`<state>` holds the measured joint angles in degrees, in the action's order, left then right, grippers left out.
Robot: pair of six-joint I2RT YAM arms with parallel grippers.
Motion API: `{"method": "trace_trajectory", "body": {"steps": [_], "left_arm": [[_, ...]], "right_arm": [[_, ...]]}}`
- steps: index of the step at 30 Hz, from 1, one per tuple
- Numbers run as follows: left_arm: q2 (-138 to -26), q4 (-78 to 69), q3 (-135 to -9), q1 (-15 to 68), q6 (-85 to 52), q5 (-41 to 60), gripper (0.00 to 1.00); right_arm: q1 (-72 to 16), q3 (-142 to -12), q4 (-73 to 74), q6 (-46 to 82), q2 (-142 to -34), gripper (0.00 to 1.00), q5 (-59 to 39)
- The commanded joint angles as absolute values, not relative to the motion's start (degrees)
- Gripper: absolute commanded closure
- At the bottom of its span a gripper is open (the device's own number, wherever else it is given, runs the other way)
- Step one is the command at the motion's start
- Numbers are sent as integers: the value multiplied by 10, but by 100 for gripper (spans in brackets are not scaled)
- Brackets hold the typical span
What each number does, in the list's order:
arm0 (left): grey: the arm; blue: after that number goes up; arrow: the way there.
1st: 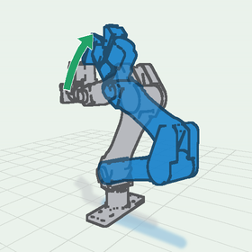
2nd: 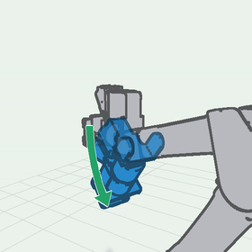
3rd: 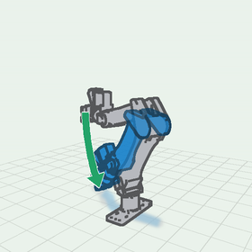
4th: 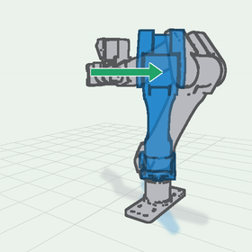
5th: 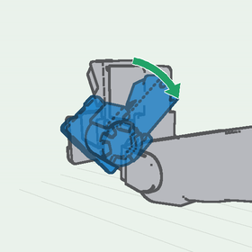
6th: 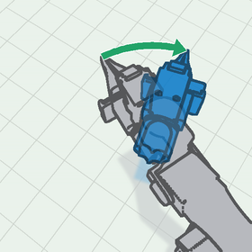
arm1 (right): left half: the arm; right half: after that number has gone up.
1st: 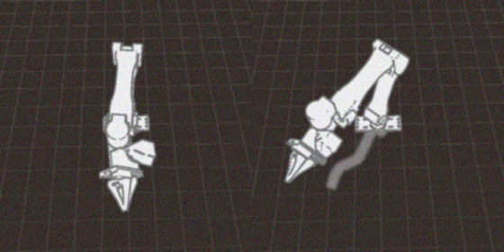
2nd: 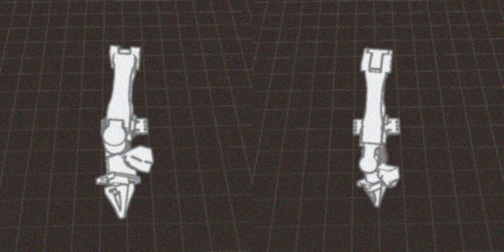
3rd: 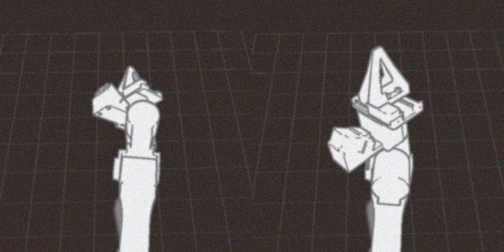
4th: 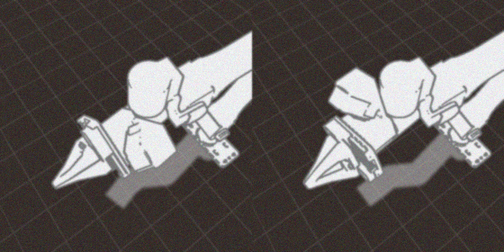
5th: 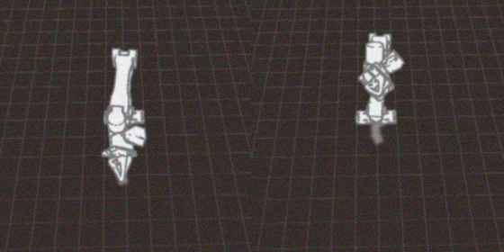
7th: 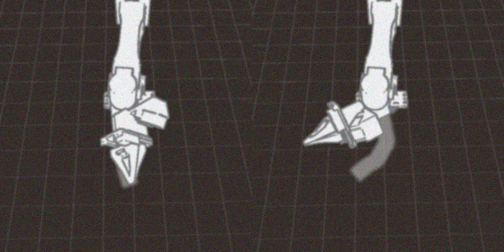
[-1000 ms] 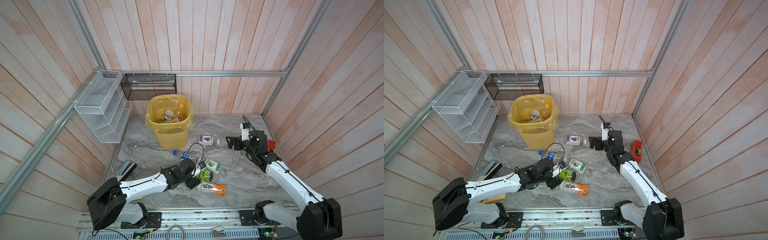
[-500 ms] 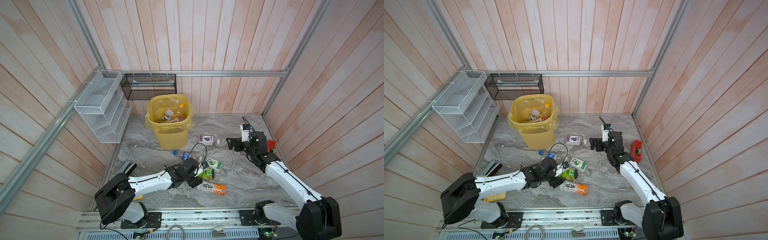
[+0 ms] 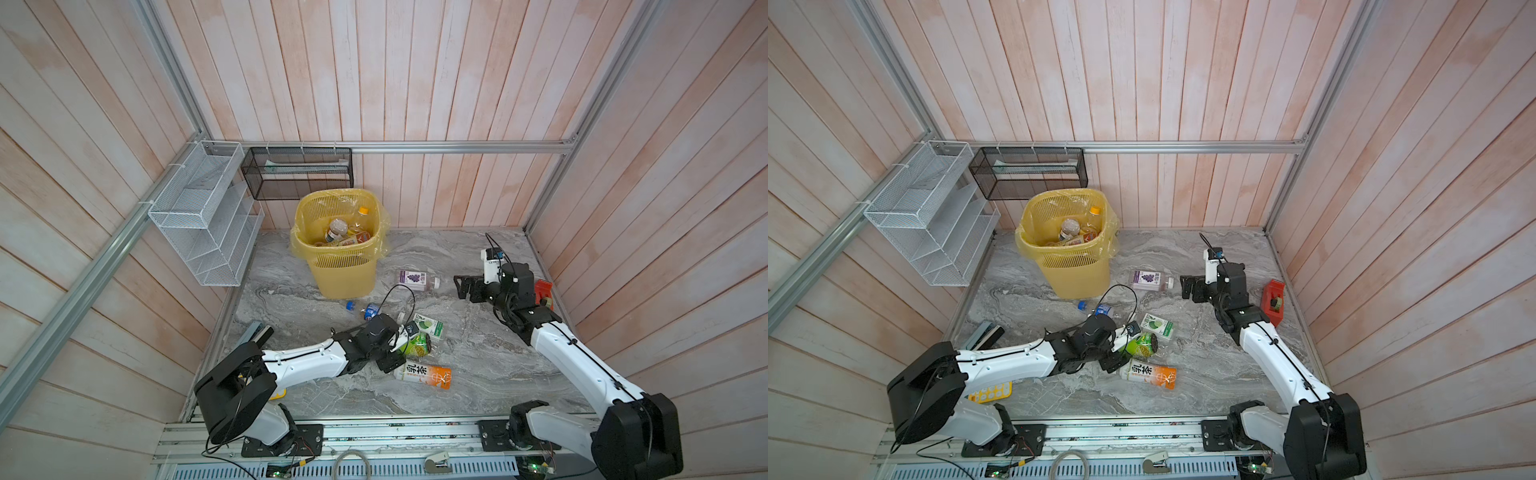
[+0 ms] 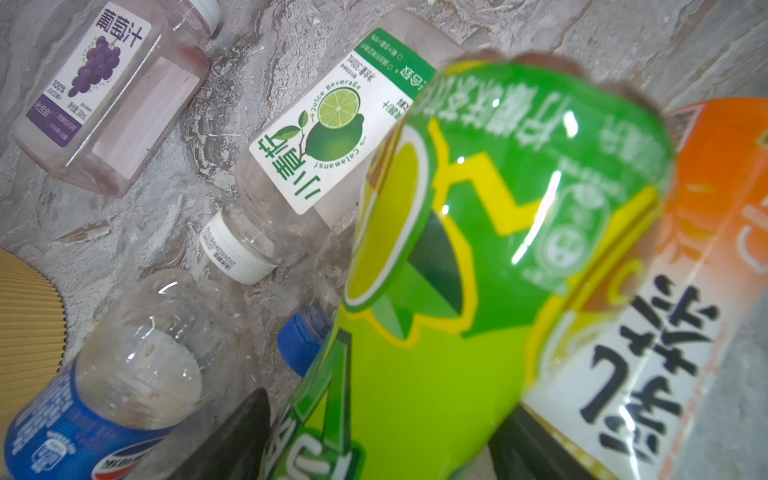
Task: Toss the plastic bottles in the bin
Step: 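Close the left gripper on the green lemon-print bottle near the robot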
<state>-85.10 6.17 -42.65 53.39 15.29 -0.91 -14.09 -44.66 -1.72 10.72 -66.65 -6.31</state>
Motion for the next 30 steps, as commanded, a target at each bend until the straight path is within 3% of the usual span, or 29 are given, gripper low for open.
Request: {"method": "trace_trajectory", "body": {"steps": [1, 22, 30], "left_arm": [[-859, 48, -439, 529, 159, -16, 16], [-903, 23, -467, 525, 175, -37, 9], [-918, 20, -477, 523, 179, -39, 11]], "right_arm": [[-138, -438, -12, 103, -669, 0, -69], [-135, -441, -14, 101, -675, 0, -75], [-134, -441, -15, 98, -678, 0, -76]]}}
